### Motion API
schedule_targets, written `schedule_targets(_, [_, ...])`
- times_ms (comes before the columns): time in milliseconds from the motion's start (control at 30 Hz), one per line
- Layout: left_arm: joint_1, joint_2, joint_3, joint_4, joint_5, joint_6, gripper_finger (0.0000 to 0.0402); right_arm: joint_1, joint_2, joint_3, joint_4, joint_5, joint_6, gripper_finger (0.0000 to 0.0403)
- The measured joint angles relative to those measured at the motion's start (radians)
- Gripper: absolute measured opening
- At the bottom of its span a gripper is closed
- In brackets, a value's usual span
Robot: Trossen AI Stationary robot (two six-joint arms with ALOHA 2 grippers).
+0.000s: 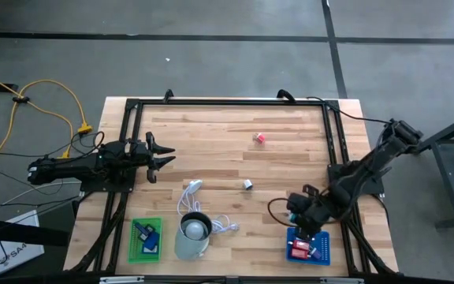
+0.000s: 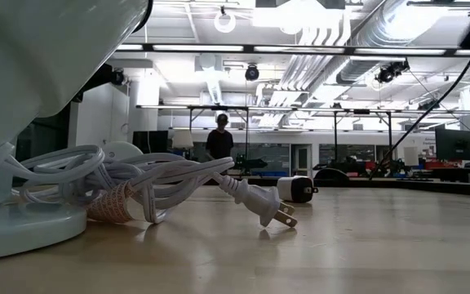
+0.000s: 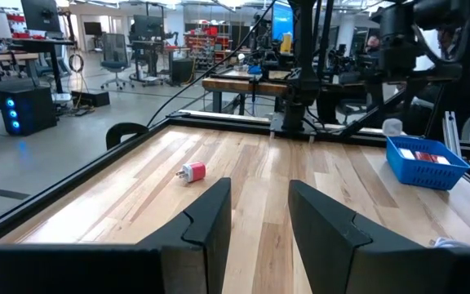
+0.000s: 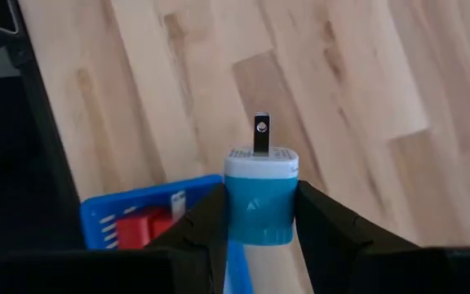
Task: Pick & Place Office items
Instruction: Put the blue charger adapter into the blue basket
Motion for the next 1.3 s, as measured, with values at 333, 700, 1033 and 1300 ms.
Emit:
schedule_targets(333, [0.000,0.000,0.000,0.000,0.000,0.000,0.0120,0.167,0.000,0.000,-0.012,0.012,0.284,0.0110])
schedule_targets(700, [0.000,0.000,0.000,0.000,0.000,0.000,0.0120,0.322,0.001,0.000,-0.012,-0.028,0.558,0.0110])
schedule_targets(1033, [0.000,0.000,0.000,0.000,0.000,0.000,0.0120,0.403,0.001,0.000,-0.014,-0.065,0.700,0.0110])
schedule_targets(1300, [0.000,0.000,0.000,0.000,0.000,0.000,0.0120,0.410,0.001,0.000,-0.022,-0.058,0.718,0.0110])
